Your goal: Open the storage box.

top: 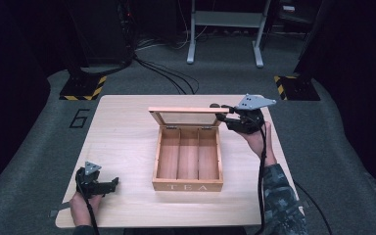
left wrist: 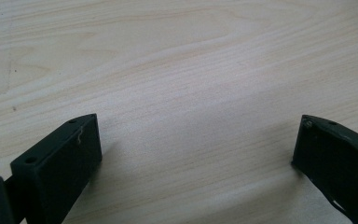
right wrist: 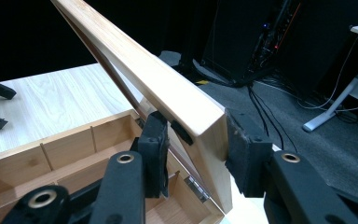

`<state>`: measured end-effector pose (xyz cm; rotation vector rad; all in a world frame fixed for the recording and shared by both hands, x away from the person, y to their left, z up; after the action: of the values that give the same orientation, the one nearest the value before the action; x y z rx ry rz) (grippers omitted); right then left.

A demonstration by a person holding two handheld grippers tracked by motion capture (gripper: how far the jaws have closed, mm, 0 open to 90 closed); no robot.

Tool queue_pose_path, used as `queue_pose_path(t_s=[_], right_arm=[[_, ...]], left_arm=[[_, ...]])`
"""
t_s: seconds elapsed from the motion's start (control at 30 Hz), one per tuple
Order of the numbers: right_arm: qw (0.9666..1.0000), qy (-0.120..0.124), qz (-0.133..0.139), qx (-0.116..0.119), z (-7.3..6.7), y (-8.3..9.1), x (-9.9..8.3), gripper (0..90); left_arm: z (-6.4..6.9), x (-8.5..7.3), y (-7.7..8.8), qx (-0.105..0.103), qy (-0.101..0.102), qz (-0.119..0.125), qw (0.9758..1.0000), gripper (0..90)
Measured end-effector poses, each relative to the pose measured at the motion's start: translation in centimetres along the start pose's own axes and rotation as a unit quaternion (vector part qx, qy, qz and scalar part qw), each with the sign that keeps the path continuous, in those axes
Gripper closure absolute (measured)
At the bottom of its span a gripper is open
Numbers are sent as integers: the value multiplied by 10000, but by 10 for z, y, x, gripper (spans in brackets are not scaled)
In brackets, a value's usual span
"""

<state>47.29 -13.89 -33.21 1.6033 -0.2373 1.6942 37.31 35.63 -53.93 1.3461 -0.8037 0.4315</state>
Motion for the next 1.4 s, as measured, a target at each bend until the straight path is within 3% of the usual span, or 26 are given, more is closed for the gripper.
queue_pose_path(t_s=[0.9, 1.4], right_arm=[[9999, -97, 58, 31, -2, 1, -4, 603], [9996, -263, 76, 64, -13, 6, -15, 567]], left_arm=[[0, 0, 0, -9, 1, 4, 10000, 10], [0, 0, 0, -8, -2, 5, 10000, 11]])
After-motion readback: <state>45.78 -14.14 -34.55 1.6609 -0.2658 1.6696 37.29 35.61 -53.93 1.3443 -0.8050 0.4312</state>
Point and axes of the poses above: each handheld gripper's, and its own axes: y roughly backward along the jaws, x roughly out of its top, z roughly to its right, the point moved 1 cm from there along -y, roughly forward along the jaws, and after that the axes turned 2 degrees about y, right-handed, at the moved point
